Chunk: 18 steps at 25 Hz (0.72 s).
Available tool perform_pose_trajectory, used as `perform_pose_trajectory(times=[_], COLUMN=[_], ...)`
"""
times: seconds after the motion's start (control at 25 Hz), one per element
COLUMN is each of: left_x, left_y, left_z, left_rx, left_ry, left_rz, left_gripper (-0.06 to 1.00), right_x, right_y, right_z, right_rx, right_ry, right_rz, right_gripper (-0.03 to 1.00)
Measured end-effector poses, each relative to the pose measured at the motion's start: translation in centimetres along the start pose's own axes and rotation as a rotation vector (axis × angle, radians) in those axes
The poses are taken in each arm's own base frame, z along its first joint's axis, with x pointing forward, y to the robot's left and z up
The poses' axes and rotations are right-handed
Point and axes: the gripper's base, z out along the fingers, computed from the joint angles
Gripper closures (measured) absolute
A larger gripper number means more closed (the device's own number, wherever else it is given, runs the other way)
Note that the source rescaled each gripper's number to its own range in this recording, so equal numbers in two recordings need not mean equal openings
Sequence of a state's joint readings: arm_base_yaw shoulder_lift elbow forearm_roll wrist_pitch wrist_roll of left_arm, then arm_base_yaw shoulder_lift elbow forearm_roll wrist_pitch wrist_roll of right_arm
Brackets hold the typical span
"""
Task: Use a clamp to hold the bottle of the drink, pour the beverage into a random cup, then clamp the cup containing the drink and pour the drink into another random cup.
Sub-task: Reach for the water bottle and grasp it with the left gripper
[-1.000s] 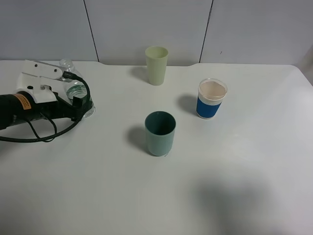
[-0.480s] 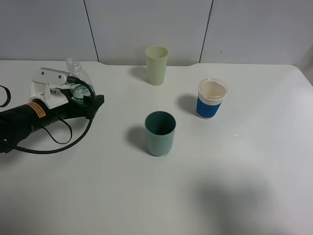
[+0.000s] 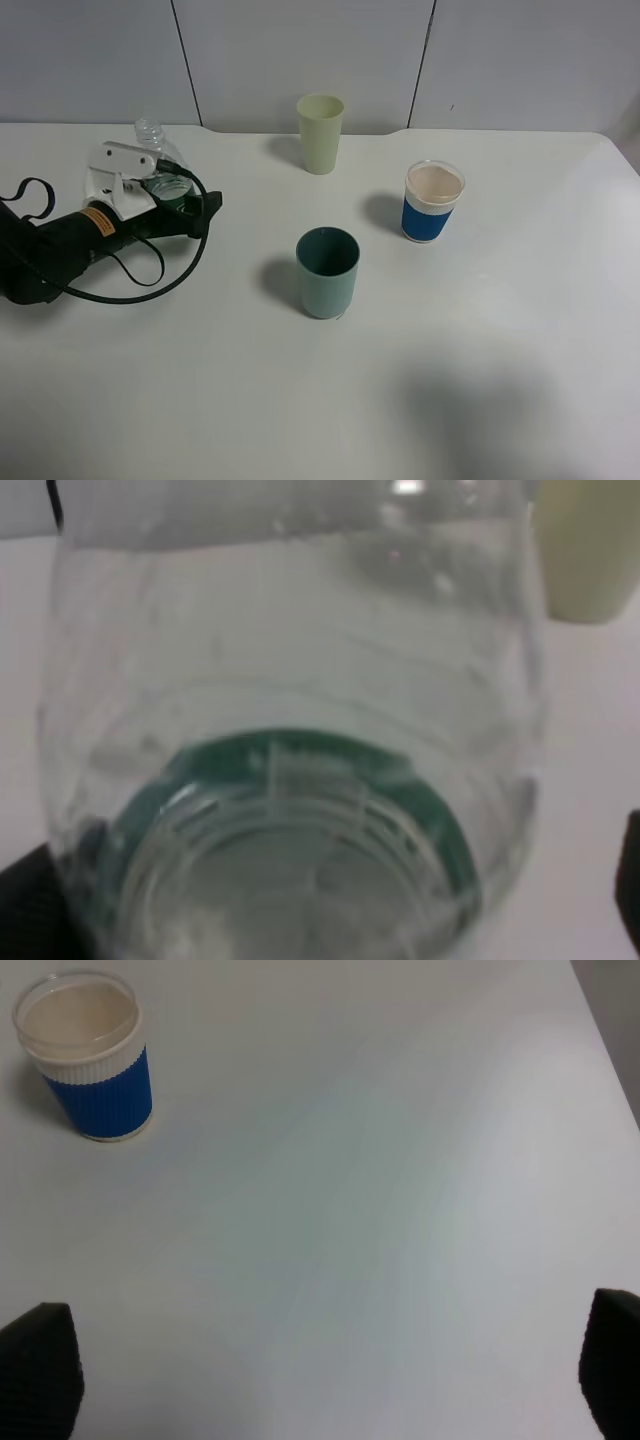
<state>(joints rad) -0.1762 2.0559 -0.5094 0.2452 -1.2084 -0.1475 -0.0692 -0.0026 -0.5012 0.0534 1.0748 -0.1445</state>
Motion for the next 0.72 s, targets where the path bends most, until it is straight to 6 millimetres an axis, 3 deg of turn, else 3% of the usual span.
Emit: perform_pose_trajectory(times=[0.36, 0.4, 0.44, 0.48, 0.56, 0.6, 0.72], left_x=[-0.1, -0.11, -0.11, -0.12, -0.13, -0.13, -0.14], left_y=[0.28, 0.32, 0.33, 0.36, 0.4, 0.4, 0.42], left_z=[0.86, 0.87, 0.87, 0.87, 0.86, 0.86, 0.86], left_rx=[-0.008, -0.012, -0.013, -0.018, -0.021, -0.021, -0.024], left_ry=[-0.016, -0.017, -0.017, -0.018, -0.019, -0.019, -0.019], left_rz=[0.001, -0.001, -0.001, -0.002, -0.001, -0.001, -0.001], left_gripper=[-0.05, 0.02, 0.22, 0.51, 0.83, 0.93, 0.92], right_x=[0.0, 0.0, 0.0, 0.0, 0.0, 0.0, 0.0], right_y=[0.0, 0.0, 0.0, 0.0, 0.0, 0.0, 0.0], right_z=[0.0, 0.0, 0.0, 0.0, 0.0, 0.0, 0.0], right_rx=[0.0, 0.0, 0.0, 0.0, 0.0, 0.0, 0.0], right_ry=[0.0, 0.0, 0.0, 0.0, 0.0, 0.0, 0.0], right_rz=[0.0, 0.0, 0.0, 0.0, 0.0, 0.0, 0.0], right_gripper=[-0.03, -0.03, -0.03, -0.03, -0.03, -0.03, -0.03])
